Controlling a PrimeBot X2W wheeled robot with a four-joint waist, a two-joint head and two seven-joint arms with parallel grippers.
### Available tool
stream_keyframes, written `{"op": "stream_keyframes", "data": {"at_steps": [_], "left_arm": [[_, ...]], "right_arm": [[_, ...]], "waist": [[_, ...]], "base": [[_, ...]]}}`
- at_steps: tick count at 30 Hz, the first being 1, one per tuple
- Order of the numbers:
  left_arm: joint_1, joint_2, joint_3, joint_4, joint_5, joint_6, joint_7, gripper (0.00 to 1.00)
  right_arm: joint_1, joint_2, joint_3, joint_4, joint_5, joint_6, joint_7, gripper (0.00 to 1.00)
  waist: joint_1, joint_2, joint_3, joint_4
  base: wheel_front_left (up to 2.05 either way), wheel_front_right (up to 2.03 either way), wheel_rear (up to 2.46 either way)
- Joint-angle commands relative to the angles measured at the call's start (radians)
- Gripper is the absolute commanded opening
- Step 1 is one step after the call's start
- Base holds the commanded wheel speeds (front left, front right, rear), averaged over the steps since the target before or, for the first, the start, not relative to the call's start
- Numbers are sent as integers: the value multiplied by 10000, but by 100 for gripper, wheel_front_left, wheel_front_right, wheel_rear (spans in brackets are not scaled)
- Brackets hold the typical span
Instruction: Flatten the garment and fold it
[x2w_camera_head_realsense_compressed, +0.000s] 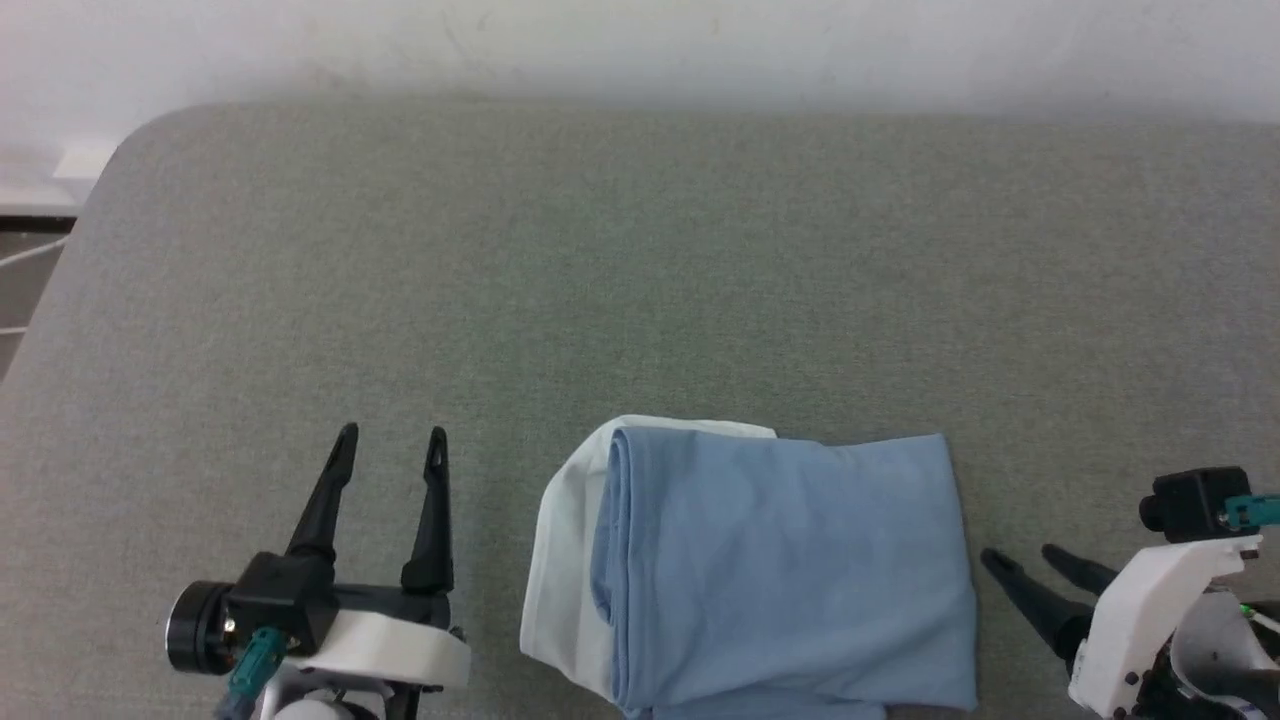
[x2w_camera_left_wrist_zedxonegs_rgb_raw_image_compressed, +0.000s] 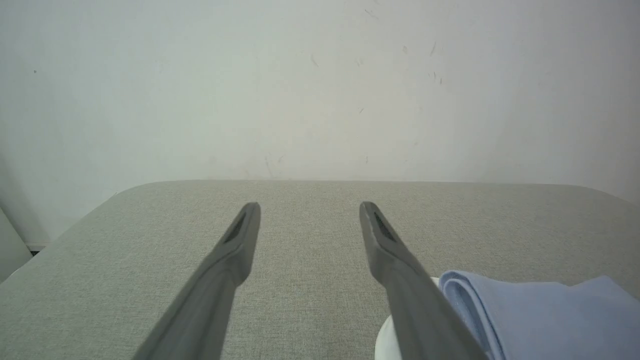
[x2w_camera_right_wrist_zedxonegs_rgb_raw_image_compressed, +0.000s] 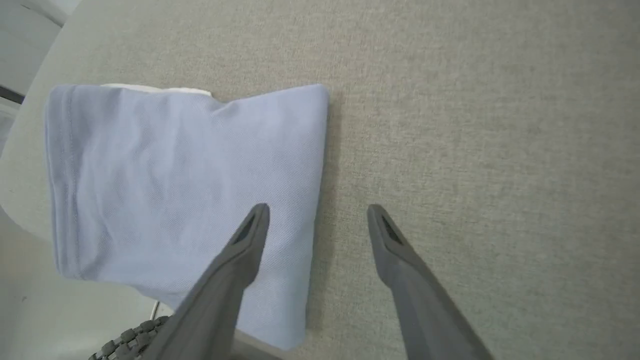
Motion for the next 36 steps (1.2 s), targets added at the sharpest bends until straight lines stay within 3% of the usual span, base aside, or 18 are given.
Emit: {"op": "stream_keyframes", "data": {"at_steps": [1, 7, 17, 18, 19, 20, 28, 36], "left_arm": [[-174, -20, -60, 63, 70, -60, -47, 100], [-455, -20, -256, 232, 43, 176, -47, 100], [-602, -20, -445, 416, 140, 216, -47, 100], [-583, -20, -464, 430, 130, 226, -47, 100], [-560, -20, -478, 446, 121, 236, -47, 100], [-532, -20, -489, 463, 111, 247, -47, 100], [-373, -20, -652, 493, -86, 277, -47, 100], [-346, -20, -1370, 564, -135, 320, -47, 100]], "right_arm": [[-223, -27, 31, 109, 145, -9, 143, 100], [-615, -21, 424, 1235, 656, -9, 640, 100], [-1303, -90, 2245, 2903, 1050, -9, -61, 100], [-1362, -143, 2447, 3037, 1022, -9, -136, 78], [-1423, -196, 2636, 3156, 980, -9, -238, 13], [-1482, -236, 2785, 3265, 951, -9, -369, 0], [-2426, -966, 3475, 3443, -283, -9, -1720, 0], [-4173, -2304, 4222, 2530, -2816, -9, -1779, 0]], "waist": [[-1, -1, 262, 265], [-1, -1, 565, 682], [-1, -1, 635, 1227], [-1, -1, 600, 1247], [-1, -1, 556, 1255], [-1, -1, 511, 1253], [-1, -1, 34, 638], [-1, -1, 246, -1162]], "base": [[0, 0, 0], [0, 0, 0], [0, 0, 0], [0, 0, 0], [0, 0, 0], [0, 0, 0], [0, 0, 0], [0, 0, 0]]}}
